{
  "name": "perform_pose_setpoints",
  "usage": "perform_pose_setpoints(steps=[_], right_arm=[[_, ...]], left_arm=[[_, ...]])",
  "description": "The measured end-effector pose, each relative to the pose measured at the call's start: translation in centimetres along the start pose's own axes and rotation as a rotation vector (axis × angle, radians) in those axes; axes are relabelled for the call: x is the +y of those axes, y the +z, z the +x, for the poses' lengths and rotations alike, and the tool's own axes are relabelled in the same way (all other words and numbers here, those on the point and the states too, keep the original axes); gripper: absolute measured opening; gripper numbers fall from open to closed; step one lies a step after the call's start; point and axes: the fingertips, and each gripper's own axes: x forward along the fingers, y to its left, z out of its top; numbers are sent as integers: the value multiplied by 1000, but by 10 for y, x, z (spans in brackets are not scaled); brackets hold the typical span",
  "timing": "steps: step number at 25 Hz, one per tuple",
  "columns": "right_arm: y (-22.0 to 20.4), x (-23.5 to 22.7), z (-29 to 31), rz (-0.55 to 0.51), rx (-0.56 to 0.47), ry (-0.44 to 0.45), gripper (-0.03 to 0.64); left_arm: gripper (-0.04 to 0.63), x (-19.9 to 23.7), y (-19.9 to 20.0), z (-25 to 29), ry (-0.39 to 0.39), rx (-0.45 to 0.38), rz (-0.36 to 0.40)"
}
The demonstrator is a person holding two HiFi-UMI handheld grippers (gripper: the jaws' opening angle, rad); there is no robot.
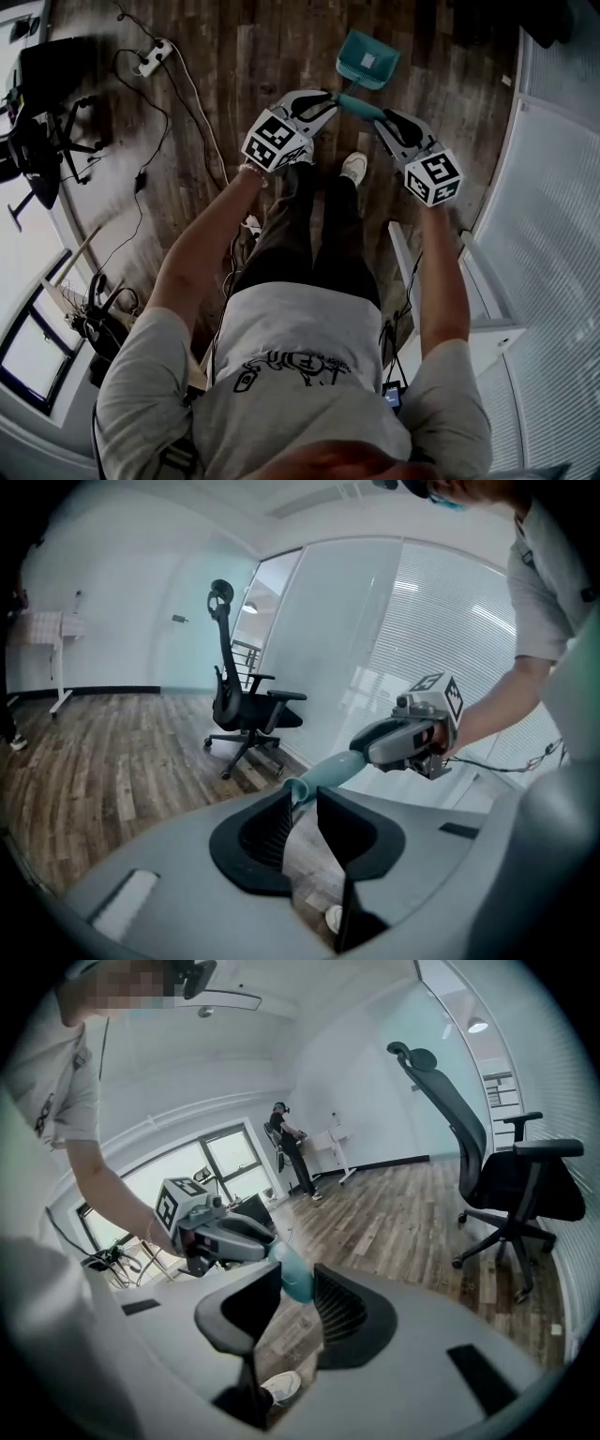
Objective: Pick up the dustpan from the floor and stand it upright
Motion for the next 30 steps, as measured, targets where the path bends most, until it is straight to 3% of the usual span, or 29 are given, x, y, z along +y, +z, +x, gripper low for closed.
perform_pose_setpoints(steps=[6, 8, 13, 18, 24, 30], right_arm=[[-2, 0, -16, -13, 58, -71, 87], [10, 0, -27, -17, 51, -97, 87], [54, 10, -51, -58, 11, -142, 87], [114, 27, -81, -107, -44, -209, 86], [204, 42, -116, -182, -127, -282, 86], [271, 77, -164, -193, -218, -314, 80]], left_arm=[[95, -10, -6, -1, -2, 79, 24], [172, -11, -5, -8, 2, 102, 30], [178, -16, 14, -40, 24, 97, 53], [176, -32, 78, -77, 79, -23, 23], [141, -49, 183, -117, 130, -218, 17], [100, -81, 265, -162, 163, -338, 27]])
